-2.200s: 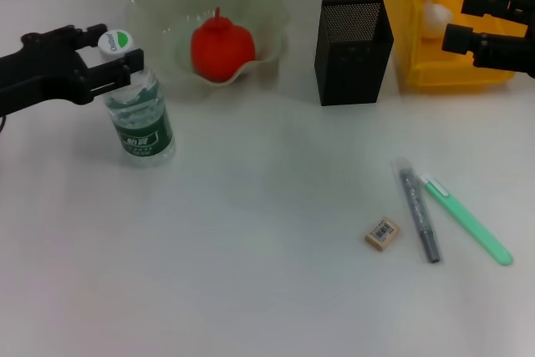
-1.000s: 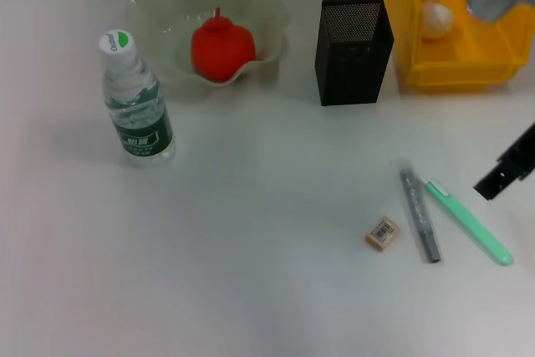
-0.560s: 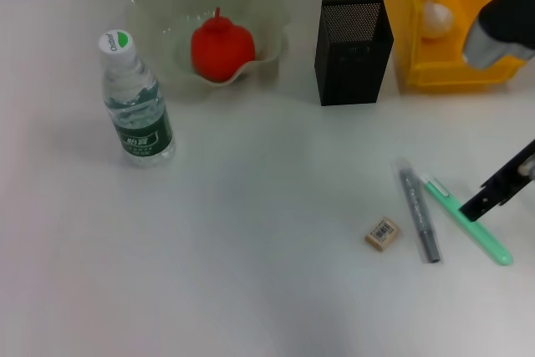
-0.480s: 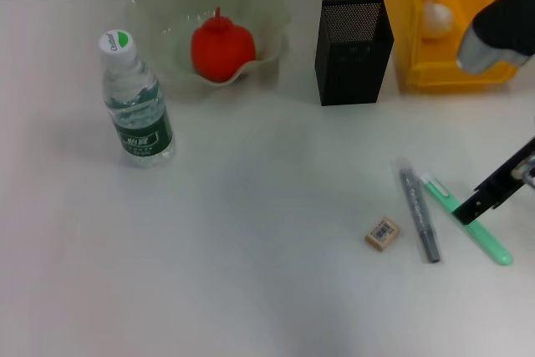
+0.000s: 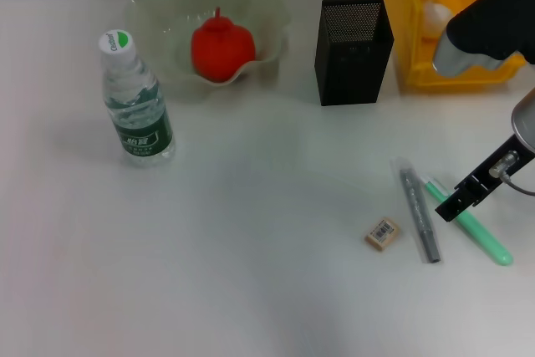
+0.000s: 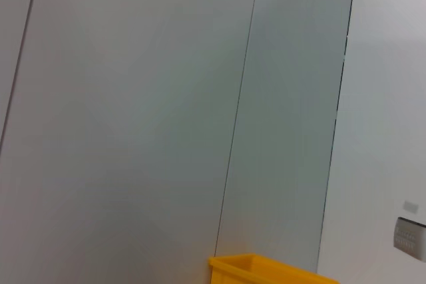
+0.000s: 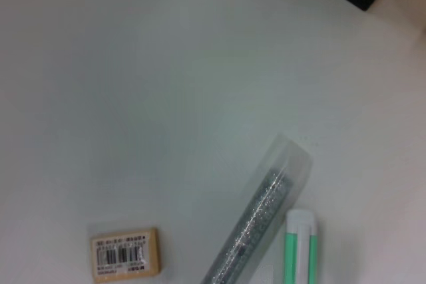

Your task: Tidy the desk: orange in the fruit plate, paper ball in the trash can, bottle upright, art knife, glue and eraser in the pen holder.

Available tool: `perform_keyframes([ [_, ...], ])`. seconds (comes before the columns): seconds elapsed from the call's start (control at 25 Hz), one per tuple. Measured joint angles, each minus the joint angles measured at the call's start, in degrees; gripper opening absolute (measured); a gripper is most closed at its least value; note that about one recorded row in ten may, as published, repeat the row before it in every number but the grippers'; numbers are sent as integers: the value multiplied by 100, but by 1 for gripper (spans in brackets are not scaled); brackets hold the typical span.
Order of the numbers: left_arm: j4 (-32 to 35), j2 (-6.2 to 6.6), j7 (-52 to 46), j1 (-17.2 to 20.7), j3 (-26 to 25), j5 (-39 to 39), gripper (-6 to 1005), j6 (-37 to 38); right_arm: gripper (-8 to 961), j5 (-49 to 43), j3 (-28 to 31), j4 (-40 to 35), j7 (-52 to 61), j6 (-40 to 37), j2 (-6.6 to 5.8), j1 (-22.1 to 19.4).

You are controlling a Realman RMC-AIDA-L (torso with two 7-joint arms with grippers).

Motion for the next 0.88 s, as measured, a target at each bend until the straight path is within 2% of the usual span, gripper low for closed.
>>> perform_keyframes([
  [0.48,-9,-4,1,-6,10,-1,813,-31,835,-39,-10,279,2,82,0,67],
  [0.88,-9,-3,-44,-43,7,4,813,-52,732,-48,-10,771,2,293,-7,230],
])
